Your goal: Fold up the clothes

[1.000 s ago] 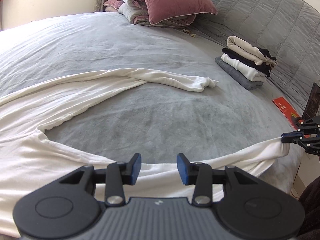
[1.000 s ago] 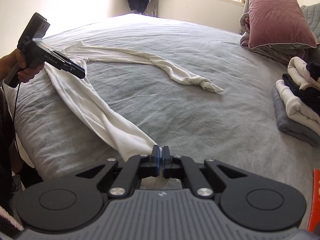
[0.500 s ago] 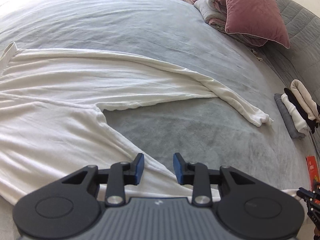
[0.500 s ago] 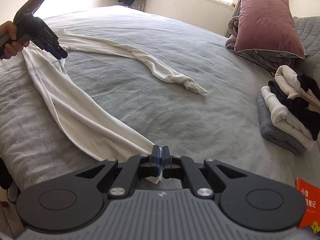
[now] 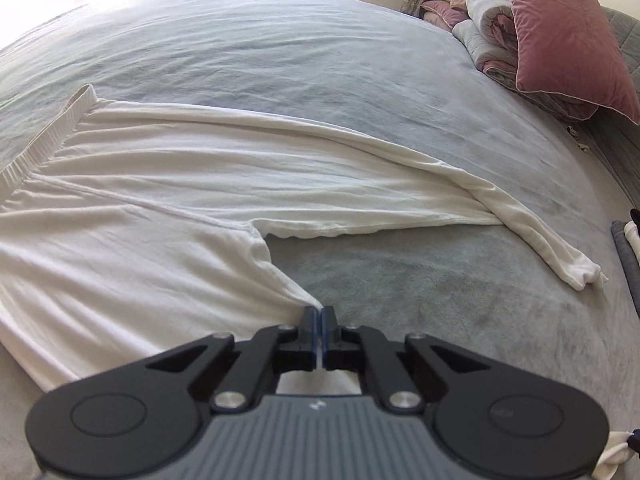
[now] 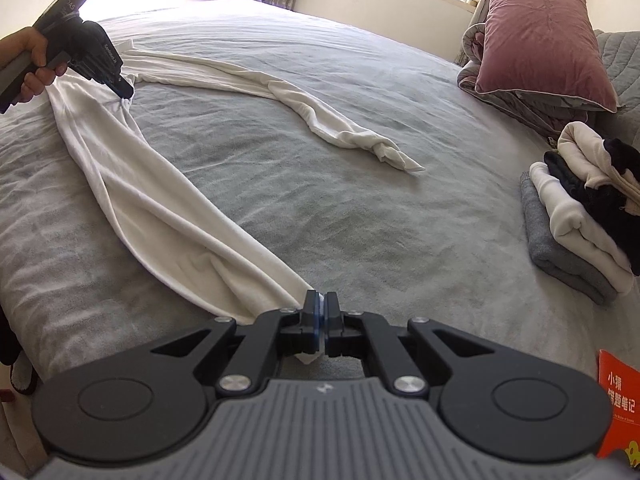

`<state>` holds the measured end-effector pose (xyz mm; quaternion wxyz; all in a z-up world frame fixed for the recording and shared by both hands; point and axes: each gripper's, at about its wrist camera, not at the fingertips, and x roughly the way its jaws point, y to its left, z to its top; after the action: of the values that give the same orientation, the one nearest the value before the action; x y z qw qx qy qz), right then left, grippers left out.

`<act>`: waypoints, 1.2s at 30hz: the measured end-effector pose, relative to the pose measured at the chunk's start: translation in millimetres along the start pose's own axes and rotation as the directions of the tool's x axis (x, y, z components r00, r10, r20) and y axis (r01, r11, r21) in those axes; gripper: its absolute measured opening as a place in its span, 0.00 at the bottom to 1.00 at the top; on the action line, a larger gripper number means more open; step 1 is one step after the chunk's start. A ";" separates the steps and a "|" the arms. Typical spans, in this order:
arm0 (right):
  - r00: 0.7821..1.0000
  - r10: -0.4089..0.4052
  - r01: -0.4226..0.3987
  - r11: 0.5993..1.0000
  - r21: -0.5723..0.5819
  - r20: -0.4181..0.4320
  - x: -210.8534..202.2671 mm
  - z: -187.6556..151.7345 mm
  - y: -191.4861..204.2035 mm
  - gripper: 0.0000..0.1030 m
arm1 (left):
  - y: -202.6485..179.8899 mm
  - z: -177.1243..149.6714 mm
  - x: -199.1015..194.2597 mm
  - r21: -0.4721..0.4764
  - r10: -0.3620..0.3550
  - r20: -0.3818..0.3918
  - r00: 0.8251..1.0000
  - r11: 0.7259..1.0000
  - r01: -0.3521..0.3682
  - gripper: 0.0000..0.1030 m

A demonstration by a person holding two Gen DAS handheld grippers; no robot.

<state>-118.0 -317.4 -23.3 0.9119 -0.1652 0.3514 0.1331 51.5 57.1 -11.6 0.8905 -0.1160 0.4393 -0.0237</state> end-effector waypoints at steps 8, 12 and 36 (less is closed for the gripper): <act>0.995 -0.090 0.089 0.995 0.041 0.043 -0.2 11.3 -11.6 0.01 | 6.8 10.6 -10.2 -0.108 -0.064 0.156 0.986 0.991 0.082 0.01; 0.990 -0.137 0.137 0.990 0.023 0.012 20.8 19.1 -10.4 0.01 | -1.5 9.0 10.5 -0.090 -0.033 0.170 0.985 0.995 0.049 0.01; 0.967 -0.229 0.253 0.919 0.302 -0.112 30.0 -0.7 -39.2 0.39 | -34.8 -37.4 -12.7 0.231 -0.138 0.159 0.977 0.968 0.099 0.56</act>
<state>-82.9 -349.5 -36.2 0.9221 -0.0651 0.3789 -0.0440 16.3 18.1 -15.7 0.9298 -0.0438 0.3465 -0.1158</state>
